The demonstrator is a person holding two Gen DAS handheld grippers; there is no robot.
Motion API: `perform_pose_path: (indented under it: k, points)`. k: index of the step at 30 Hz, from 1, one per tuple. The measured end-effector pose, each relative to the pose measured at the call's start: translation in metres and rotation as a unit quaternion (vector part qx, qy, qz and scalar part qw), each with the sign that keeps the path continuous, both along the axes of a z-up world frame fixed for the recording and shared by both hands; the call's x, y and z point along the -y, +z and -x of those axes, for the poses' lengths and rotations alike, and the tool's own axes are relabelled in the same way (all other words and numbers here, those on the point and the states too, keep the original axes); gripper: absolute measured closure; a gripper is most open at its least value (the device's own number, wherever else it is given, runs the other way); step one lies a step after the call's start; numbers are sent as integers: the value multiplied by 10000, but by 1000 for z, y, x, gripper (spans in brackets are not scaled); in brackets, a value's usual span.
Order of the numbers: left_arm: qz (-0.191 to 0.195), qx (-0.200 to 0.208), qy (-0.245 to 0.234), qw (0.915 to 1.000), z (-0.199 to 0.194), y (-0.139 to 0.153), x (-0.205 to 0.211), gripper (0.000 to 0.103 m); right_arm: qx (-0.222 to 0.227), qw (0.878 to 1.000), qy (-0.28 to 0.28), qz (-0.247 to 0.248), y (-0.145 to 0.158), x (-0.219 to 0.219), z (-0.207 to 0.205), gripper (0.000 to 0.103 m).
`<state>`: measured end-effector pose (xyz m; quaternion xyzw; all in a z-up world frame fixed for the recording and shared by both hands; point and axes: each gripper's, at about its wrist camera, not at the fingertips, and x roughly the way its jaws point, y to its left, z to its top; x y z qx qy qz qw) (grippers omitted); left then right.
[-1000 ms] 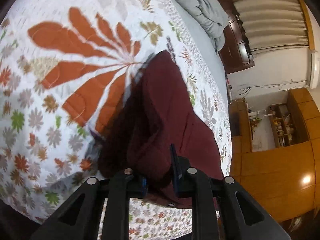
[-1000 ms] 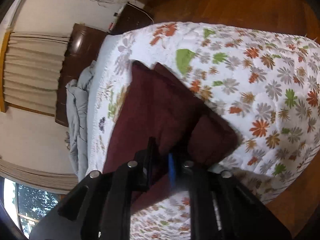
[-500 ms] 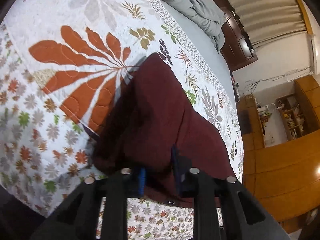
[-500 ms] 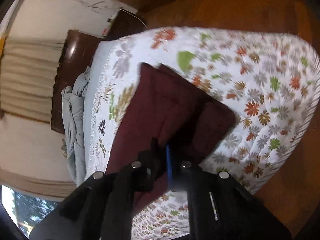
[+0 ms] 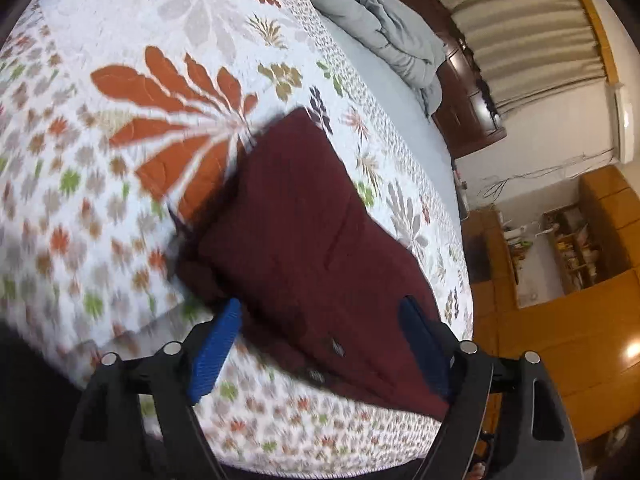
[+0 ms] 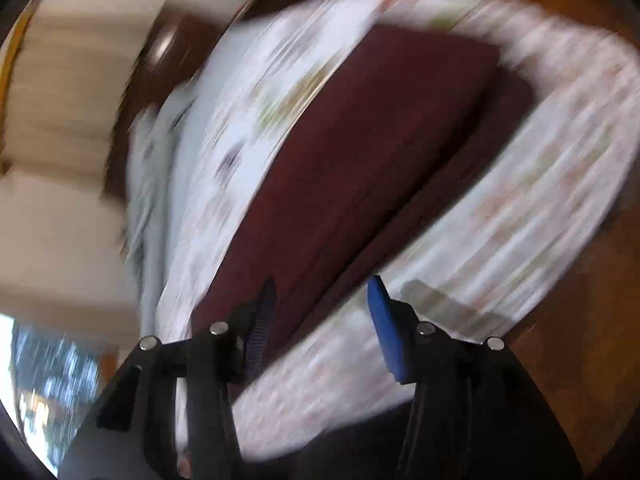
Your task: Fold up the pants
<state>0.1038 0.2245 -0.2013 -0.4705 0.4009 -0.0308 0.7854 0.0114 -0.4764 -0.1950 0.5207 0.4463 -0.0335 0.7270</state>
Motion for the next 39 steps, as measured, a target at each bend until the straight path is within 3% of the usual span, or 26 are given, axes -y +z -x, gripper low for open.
perform_pose_path:
  k: [1, 3, 5, 6, 7, 9, 10, 11, 13, 14, 16, 17, 18, 19, 21, 23, 25, 27, 28, 33, 36, 39]
  points:
    - [193, 71, 16, 9998, 4, 0, 8, 22, 99, 9990, 443, -32, 4, -37, -8, 55]
    - [397, 63, -178, 9990, 1, -3, 23, 22, 262, 9898, 1304, 518, 17, -100, -22, 55]
    - [377, -29, -228, 9990, -8, -5, 30, 22, 518, 9541, 2485, 1588, 32, -179, -39, 55]
    - [401, -106, -218, 9989, -11, -8, 31, 22, 739, 9217, 3114, 2191, 38, -224, -46, 55]
    - [476, -165, -182, 9986, -14, -11, 30, 22, 897, 8982, 3445, 2578, 42, -251, -46, 55]
    - [449, -195, -88, 9988, -19, -13, 26, 22, 1421, 8131, 4252, 3713, 51, -322, -42, 51]
    - [455, -270, -33, 9986, -18, -15, 23, 22, 1605, 7789, 4481, 4083, 52, -344, -39, 48]
    - [530, -302, 0, 9981, -18, -16, 21, 22, 1875, 7261, 4746, 4609, 52, -374, -31, 48]
    - [445, -252, 10, 9987, -17, -15, 18, 22, 2190, 6503, 4950, 5331, 45, -413, -24, 48]
    - [394, -199, 12, 9990, -16, -15, 17, 22, 2339, 6199, 5025, 5555, 39, -429, -24, 48]
    - [357, -47, 112, 9993, -15, -14, 15, 27, 2591, 5793, 5052, 5849, 31, -451, -20, 48]
    - [294, -1, 182, 9994, -13, -14, 13, 47, 2694, 5595, 5071, 5977, 26, -462, -18, 49]
    - [237, -9, 185, 9995, -12, -15, 12, 64, 2754, 5498, 5061, 6048, 25, -468, -18, 52]
    - [237, -32, 196, 9995, -11, -19, 10, 70, 2802, 5432, 5053, 6092, 21, -474, -19, 54]
    - [298, -102, 148, 9994, -9, -26, 9, 72, 2846, 5362, 5105, 6090, 15, -486, -20, 54]
    - [313, -193, 13, 9993, -8, -30, 11, 72, 2890, 5395, 5104, 6041, 10, -495, -23, 54]
    - [259, -162, -18, 9995, -6, -30, 13, 66, 2876, 5440, 5099, 6011, 5, -496, -29, 54]
    - [416, -56, -53, 9991, -5, -29, 13, 44, 2820, 5416, 5135, 6030, -3, -501, -42, 51]
    - [479, 7, -71, 9988, -5, -27, 13, 41, 2810, 5406, 5141, 6038, -6, -502, -44, 51]
    - [406, 71, 121, 9991, 2, -17, 12, 31, 2939, 5329, 5223, 5974, -4, -506, -39, 44]
    - [319, 76, 154, 9993, 6, -16, 9, 26, 2903, 5161, 5393, 5987, -9, -513, -35, 44]
    - [313, 62, 87, 9995, 1, -20, 6, 26, 2809, 5198, 5420, 5976, -13, -511, -35, 50]
